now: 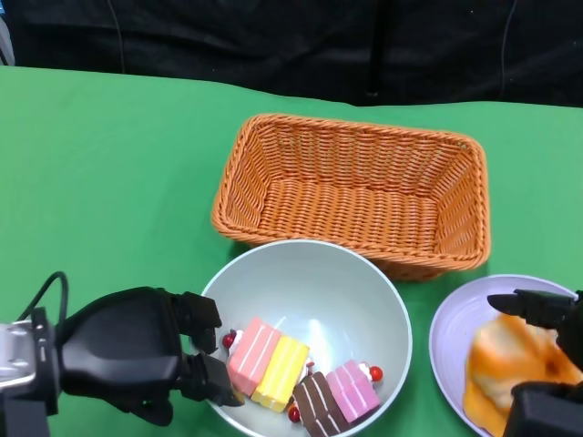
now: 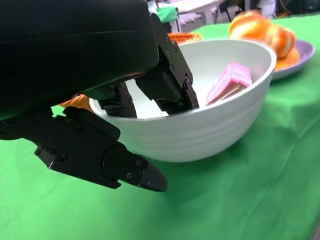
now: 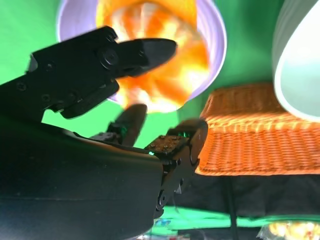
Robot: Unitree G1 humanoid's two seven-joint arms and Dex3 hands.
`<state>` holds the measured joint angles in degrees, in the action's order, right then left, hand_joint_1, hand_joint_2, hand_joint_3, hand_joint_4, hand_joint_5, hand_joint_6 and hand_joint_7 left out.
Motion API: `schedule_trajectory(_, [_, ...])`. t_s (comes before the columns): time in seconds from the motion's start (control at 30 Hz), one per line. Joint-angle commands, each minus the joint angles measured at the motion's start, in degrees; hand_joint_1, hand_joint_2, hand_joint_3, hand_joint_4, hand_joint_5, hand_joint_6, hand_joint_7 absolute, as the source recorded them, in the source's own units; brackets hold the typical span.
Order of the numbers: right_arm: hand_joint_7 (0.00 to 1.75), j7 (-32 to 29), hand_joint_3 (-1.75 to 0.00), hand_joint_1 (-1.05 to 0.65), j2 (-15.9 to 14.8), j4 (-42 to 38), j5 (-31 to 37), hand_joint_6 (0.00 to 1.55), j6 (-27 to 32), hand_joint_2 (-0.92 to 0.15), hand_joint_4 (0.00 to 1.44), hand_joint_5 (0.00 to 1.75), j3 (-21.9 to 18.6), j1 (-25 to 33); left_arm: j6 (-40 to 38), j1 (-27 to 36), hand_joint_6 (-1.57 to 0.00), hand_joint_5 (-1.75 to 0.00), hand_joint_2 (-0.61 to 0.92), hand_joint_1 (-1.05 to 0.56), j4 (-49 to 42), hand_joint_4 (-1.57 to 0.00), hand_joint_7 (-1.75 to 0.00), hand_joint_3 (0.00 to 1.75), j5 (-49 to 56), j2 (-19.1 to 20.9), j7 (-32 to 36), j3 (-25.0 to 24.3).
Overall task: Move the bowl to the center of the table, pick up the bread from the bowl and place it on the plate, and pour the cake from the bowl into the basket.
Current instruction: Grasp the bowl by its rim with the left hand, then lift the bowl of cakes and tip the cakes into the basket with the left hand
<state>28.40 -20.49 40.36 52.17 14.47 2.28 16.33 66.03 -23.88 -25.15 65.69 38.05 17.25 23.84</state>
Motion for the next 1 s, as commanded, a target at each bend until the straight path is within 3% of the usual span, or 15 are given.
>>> schedule_trajectory(0.03, [0.0,2.57,-0.25,-0.72,0.23,5.6,1.64,0.26,1.37,-0.92,0.1,0.35,-0.11,1.95,-2.34,-3.34,-0.76,-0.96,0.85,-0.39,-3.11,-0.45,-0.09,0.01,6.3,0.08,8.03,4.81])
schedule_trajectory(0.27, [0.01,3.08,-0.28,-0.74,2.1,12.85,2.2,0.26,1.07,-0.92,0.09,0.38,-0.69,4.48,-7.18,-9.73,-0.8,-0.98,0.88,-0.41,-10.46,-0.47,-0.08,0.01,14.25,-1.64,23.71,15.85])
schedule_trajectory(0.4, [0.03,-1.52,-0.3,-0.73,4.71,16.23,1.46,0.3,-1.55,-0.92,0.17,0.46,-1.4,5.93,-11.78,-12.77,-0.97,-1.09,0.91,-0.42,-14.76,-0.65,-0.15,0.02,18.86,-3.16,37.87,22.4])
schedule_trajectory(0.5, [0.03,-4.52,-0.33,-0.71,6.83,17.5,1.31,0.31,-3.25,-0.92,0.19,0.51,-1.64,7.02,-15.02,-14.89,-1.13,-1.36,0.88,-0.39,-17.13,-0.71,-0.17,0.0,21.68,-3.83,48.77,27.18])
schedule_trajectory(0.53, [0.04,-5.78,-0.35,-0.69,7.76,17.83,1.27,0.32,-3.77,-0.92,0.21,0.58,-1.66,7.39,-16.57,-15.43,-1.11,-1.59,0.89,-0.38,-17.88,-0.75,-0.52,0.0,22.68,-4.1,52.69,28.75])
schedule_trajectory(0.57, [0.04,-6.62,-0.36,-0.68,8.46,18.01,1.25,0.33,-4.21,-0.92,0.22,0.61,-1.71,7.67,-17.75,-15.92,-1.01,-1.67,0.9,-0.37,-18.66,-0.78,-0.85,0.0,23.37,-4.36,55.63,30.1])
schedule_trajectory(0.63, [0.05,-8.74,-0.37,-0.68,10.14,18.04,0.76,0.35,-5.0,-0.92,0.21,0.7,-1.68,7.63,-20.12,-16.95,-0.88,-1.73,0.91,-0.34,-20.69,-0.84,-1.28,0.03,24.65,-5.09,61.75,32.81])
schedule_trajectory(0.73, [0.07,-13.66,-0.39,-0.65,12.2,17.97,-0.17,0.35,-7.6,-0.92,0.14,0.94,-2.37,7.82,-22.55,-18.1,-0.72,-1.74,0.9,-0.33,-21.84,-0.88,-1.61,0.15,25.36,-5.48,67.9,35.72])
schedule_trajectory(0.87, [0.09,-15.54,-0.42,-0.63,13.74,18.65,-0.37,0.36,-9.05,-0.92,0.11,1.03,-3.37,9.0,-24.77,-18.64,-0.67,-1.75,0.89,-0.33,-21.54,-0.89,-1.69,0.19,25.04,-5.14,72.14,38.04])
schedule_trajectory(1.0, [0.1,-15.69,-0.41,-0.64,15.53,19.62,-1.72,0.37,-9.65,-0.92,0.15,1.05,-4.03,10.29,-23.0,-17.86,-0.66,-1.75,0.87,-0.32,-17.07,-0.91,-1.74,0.22,22.36,-2.5,72.98,37.26])
